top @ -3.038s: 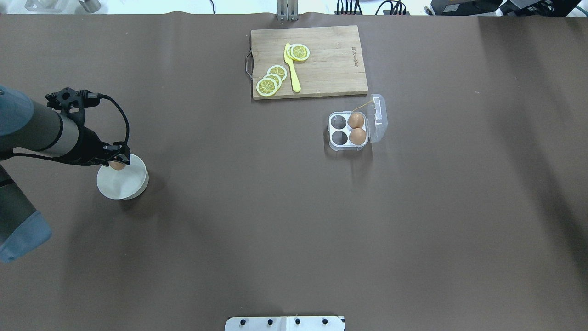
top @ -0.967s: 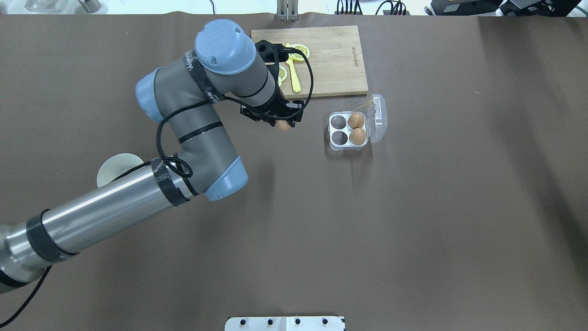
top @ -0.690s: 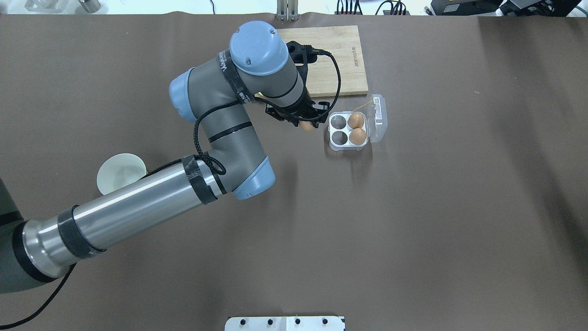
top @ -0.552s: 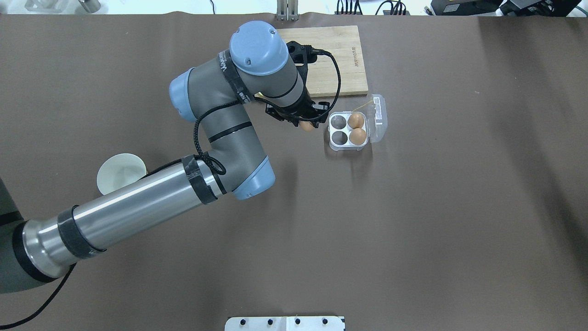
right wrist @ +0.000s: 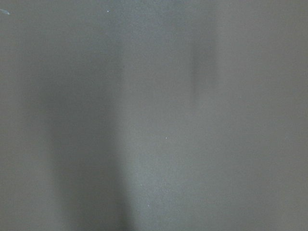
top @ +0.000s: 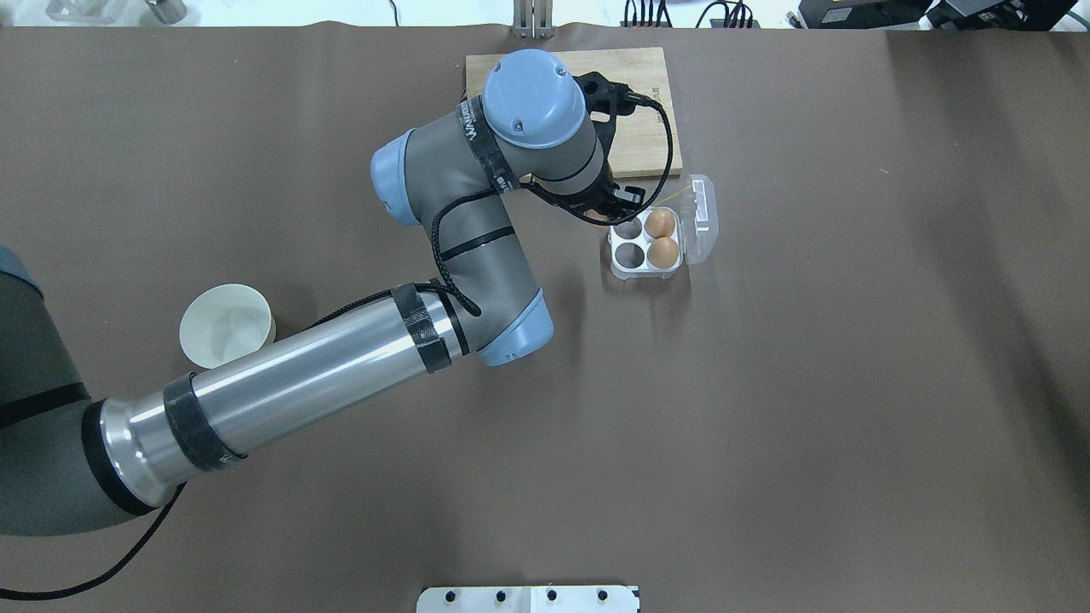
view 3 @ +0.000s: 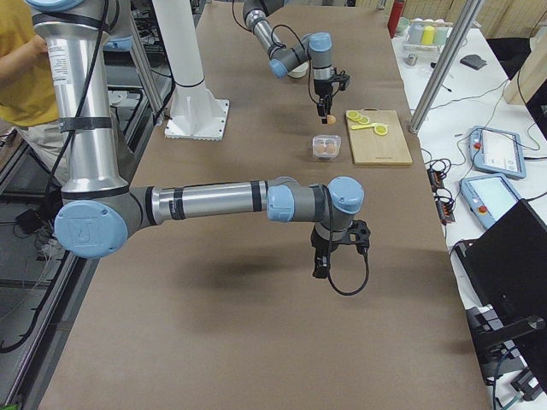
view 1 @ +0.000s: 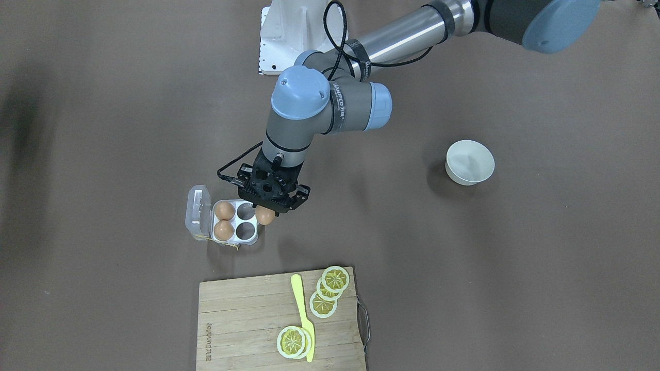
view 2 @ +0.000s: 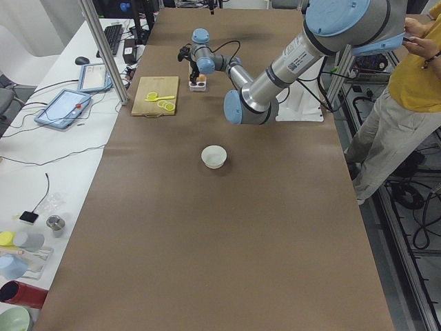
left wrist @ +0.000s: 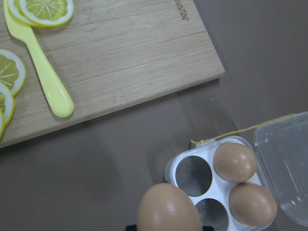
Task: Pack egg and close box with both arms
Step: 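Lower the egg into the empty cup and open the left gripper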
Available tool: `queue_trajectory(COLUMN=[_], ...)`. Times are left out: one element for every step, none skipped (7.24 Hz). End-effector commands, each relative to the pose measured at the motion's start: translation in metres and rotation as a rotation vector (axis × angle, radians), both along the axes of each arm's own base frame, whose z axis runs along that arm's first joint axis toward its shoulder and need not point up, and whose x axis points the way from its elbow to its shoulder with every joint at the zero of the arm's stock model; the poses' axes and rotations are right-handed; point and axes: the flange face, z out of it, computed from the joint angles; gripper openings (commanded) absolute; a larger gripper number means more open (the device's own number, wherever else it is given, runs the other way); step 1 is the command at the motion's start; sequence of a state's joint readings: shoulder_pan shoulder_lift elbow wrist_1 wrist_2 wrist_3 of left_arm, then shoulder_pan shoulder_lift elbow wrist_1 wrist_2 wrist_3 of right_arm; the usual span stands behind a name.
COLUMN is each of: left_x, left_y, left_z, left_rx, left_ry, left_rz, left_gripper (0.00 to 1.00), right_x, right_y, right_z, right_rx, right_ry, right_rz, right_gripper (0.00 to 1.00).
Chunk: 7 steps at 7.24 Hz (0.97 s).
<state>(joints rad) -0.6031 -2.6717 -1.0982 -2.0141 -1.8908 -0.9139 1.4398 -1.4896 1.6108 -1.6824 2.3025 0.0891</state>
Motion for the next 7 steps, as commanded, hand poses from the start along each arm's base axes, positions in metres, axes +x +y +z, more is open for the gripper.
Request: queue_trajectory(left_x=[0.015, 0.025, 0.031, 0.034, 0.037, 0.042, 0.047], left_y=[0.002, 0.007, 0.009, 0.012, 0.015, 0.019, 0.023], left_z=[-0.007, -0.004, 0.002, 0.003, 0.003, 0.004, 0.004], left_rx=[0.026, 0.065, 0.069, 0.088, 0.103, 0.108, 0.128], left_ry=[-0.019, -0.040, -0.053, -0.059, -0.064, -0.068, -0.077], left_rz=[0.018, 0.025, 0.038, 0.053, 0.067, 0.078, 0.089], left_gripper=[0.19, 0.19, 0.19, 0.19, 0.19, 0.19, 0.19], right_x=[0.000, -0.001, 0.000, 0.000, 0.000, 0.001, 0.001], right_y=[-0.002, -0.003, -0.005, -0.005, -0.004, -0.004, -0.004], right_z=[-0.002, -0.003, -0.001, 0.000, 0.001, 0.002, 0.002], right_rx=[0.004, 0.006, 0.005, 0.005, 0.002, 0.002, 0.007], right_ry=[0.001, 0.001, 0.009, 0.015, 0.018, 0.018, 0.018], right_rz=[0.001, -0.001, 0.000, -0.001, -0.001, 0.001, -0.006], right_gripper=[1.00, 1.00, 1.00, 1.00, 1.00, 1.00, 1.00])
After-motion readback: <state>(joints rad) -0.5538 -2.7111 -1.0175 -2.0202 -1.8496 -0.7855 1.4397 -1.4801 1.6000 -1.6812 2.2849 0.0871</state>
